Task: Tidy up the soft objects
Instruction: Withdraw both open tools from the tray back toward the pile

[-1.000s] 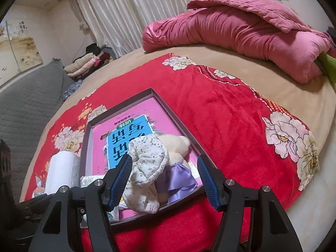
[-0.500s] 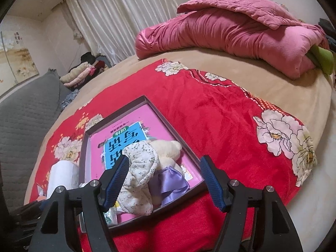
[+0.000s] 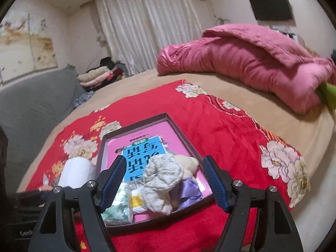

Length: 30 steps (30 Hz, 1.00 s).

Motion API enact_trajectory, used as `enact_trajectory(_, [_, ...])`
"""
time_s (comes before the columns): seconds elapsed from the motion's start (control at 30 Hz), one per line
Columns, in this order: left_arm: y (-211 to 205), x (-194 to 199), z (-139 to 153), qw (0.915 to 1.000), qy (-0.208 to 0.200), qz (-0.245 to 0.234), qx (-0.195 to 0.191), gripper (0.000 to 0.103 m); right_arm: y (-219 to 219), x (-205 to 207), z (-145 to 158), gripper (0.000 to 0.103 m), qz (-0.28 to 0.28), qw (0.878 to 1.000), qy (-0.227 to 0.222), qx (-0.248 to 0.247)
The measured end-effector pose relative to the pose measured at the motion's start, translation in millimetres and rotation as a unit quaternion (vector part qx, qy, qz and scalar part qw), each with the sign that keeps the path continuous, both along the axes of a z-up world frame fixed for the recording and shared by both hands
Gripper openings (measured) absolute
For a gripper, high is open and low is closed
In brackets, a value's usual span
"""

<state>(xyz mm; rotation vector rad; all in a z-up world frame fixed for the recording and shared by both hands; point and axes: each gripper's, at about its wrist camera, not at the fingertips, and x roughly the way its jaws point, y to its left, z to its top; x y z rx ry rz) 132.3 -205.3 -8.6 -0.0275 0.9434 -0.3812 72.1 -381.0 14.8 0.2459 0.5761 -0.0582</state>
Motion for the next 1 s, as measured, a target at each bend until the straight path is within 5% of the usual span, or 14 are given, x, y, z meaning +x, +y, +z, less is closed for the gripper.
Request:
enact_trajectory(0.53, [51,-29,28,0.9985,-0.022,0.031,-0.04,0.059,11,-20,18,0.078,0.0,0.999,-0.02,-0.031])
enact_trajectory(1.0, [125,-51,44,0.9935,-0.035,0.09,-0.062,0.059,62,-34,72,0.078,0.064,0.996,-0.055,-0.02])
